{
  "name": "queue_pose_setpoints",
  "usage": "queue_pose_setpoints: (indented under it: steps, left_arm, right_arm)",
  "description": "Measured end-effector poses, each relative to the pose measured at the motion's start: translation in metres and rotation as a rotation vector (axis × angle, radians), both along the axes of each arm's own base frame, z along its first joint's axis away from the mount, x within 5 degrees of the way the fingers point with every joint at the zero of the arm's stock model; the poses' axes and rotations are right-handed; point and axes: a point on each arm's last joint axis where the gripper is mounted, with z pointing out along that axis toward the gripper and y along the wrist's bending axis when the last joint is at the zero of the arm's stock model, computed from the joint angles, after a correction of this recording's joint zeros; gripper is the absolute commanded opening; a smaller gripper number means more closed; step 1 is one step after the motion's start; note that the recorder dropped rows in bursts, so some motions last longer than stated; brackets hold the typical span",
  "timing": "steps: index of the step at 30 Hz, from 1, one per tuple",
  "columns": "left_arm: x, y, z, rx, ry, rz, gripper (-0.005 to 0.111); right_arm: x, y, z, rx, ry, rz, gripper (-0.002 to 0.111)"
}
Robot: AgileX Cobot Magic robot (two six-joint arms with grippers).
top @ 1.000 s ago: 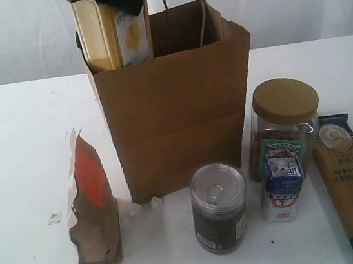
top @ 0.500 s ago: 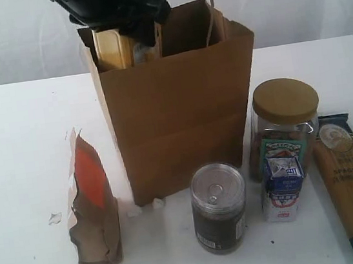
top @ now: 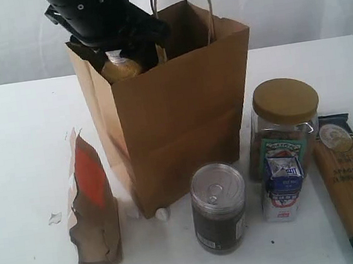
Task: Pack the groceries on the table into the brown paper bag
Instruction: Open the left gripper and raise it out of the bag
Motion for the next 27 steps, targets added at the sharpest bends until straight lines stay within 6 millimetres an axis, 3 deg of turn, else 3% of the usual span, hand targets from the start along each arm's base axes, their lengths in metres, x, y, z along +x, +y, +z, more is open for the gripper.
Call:
queue_pose_setpoints:
  steps: [6,14,27]
  left_arm:
    - [-0.0013,0.0009,-0.0010,0.012,0.017,0.000,0.064]
    - [-0.0040,0.0031,0.0025,0.015,0.021,-0.001,0.081]
    - [-0.0079,0.0062,0.0057,0.022,0.032,-0.001,0.077]
  right_arm:
    - [0.0000,0.0000,0.0000,0.000,0.000,0.000,0.000]
    - [0.0000,0.0000,0.0000,0.000,0.000,0.000,0.000]
    - [0.0000,0.0000,0.0000,0.000,0.000,0.000,0.000]
